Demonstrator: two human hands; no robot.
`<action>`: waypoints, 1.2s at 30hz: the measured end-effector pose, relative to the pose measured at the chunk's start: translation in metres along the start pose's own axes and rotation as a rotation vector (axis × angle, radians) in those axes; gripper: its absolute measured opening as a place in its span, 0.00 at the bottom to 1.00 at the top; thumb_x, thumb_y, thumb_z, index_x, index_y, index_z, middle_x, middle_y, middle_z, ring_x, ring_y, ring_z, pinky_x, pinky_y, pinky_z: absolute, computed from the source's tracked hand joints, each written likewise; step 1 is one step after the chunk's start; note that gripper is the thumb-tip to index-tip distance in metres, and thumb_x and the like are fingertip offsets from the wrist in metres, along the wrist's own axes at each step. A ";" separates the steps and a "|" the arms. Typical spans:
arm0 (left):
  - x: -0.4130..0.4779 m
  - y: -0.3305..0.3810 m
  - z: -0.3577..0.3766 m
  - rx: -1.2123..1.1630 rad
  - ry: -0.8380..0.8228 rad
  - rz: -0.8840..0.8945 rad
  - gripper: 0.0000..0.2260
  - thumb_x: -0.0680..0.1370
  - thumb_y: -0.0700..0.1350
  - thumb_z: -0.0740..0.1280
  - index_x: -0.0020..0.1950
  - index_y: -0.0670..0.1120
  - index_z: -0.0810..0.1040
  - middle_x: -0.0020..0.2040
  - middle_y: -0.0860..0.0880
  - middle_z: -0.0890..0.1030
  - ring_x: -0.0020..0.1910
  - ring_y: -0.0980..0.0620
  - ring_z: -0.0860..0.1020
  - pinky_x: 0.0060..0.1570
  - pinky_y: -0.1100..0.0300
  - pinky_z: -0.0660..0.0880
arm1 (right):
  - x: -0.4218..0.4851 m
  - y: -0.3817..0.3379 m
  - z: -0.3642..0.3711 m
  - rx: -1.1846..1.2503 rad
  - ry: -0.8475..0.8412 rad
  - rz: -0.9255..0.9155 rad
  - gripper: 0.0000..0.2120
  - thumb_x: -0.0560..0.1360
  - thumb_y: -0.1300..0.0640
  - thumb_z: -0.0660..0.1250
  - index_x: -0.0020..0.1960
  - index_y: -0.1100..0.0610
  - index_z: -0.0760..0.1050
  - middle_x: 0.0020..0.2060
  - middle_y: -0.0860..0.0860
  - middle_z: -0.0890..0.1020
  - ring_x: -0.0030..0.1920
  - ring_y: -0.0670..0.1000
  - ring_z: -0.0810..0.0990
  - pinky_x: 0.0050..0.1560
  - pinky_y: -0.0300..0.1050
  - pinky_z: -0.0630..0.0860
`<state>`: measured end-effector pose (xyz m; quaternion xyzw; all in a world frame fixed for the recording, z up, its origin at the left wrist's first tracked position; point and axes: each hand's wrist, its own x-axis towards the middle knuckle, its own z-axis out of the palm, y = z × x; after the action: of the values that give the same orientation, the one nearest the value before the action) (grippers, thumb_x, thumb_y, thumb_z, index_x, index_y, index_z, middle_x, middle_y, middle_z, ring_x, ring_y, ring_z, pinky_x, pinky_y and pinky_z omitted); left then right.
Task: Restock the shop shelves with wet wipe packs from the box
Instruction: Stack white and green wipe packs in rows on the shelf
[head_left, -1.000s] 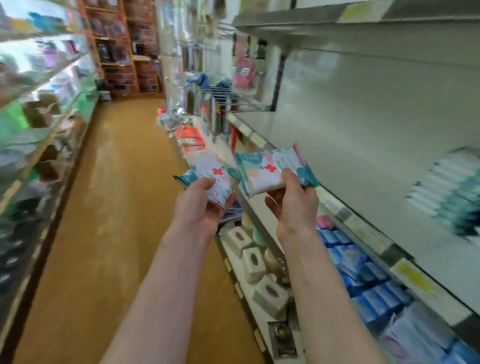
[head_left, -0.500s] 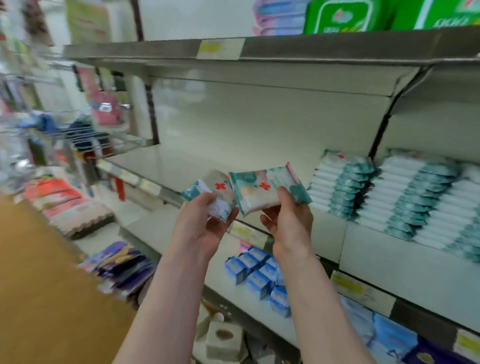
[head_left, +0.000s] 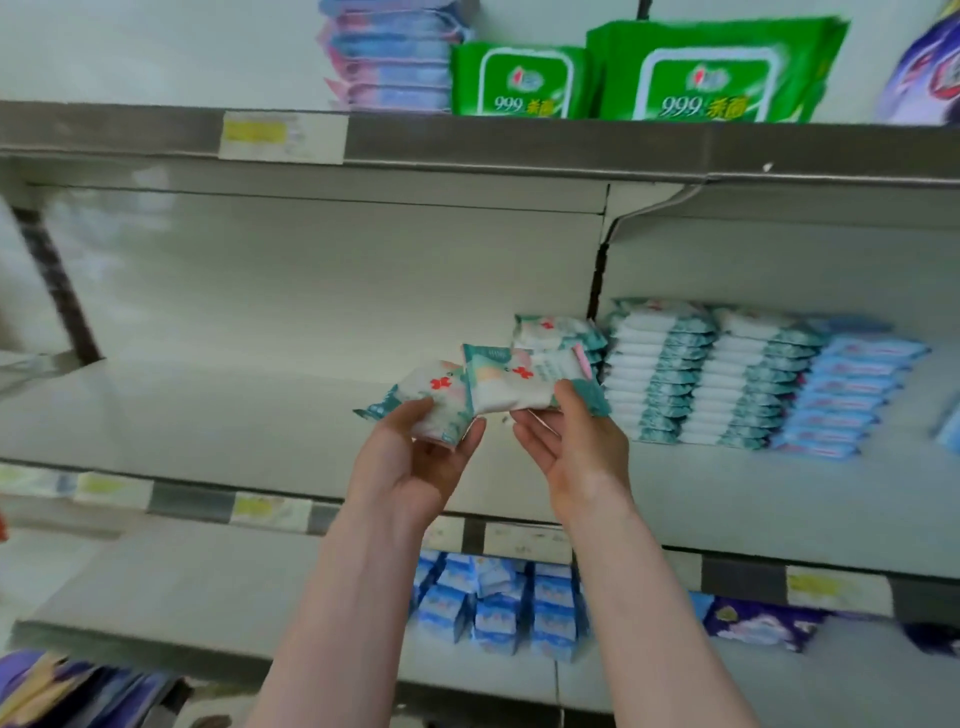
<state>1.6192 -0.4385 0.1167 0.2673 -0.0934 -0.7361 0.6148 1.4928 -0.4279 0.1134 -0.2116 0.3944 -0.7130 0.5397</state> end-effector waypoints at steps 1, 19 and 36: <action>0.007 0.000 0.005 -0.009 -0.025 -0.024 0.04 0.78 0.35 0.61 0.49 0.39 0.75 0.56 0.38 0.79 0.59 0.40 0.78 0.55 0.47 0.74 | 0.007 -0.004 -0.002 0.010 0.001 -0.017 0.14 0.79 0.57 0.64 0.62 0.62 0.73 0.53 0.63 0.82 0.38 0.50 0.84 0.35 0.39 0.81; 0.132 -0.011 0.095 0.208 -0.107 -0.058 0.03 0.80 0.36 0.61 0.47 0.40 0.73 0.46 0.41 0.77 0.50 0.41 0.76 0.59 0.43 0.72 | 0.147 -0.033 0.004 -0.051 0.061 -0.097 0.09 0.82 0.59 0.58 0.51 0.65 0.73 0.38 0.60 0.81 0.37 0.53 0.83 0.34 0.40 0.81; 0.202 0.000 0.114 0.597 0.010 -0.060 0.09 0.79 0.36 0.63 0.57 0.44 0.72 0.45 0.45 0.78 0.41 0.49 0.77 0.45 0.53 0.77 | 0.213 -0.048 -0.007 -1.298 0.294 -0.387 0.15 0.79 0.51 0.61 0.40 0.59 0.78 0.35 0.51 0.83 0.38 0.53 0.81 0.38 0.43 0.74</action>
<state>1.5405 -0.6529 0.1561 0.4428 -0.2947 -0.6925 0.4873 1.3888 -0.6201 0.1203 -0.4594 0.7653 -0.4376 0.1079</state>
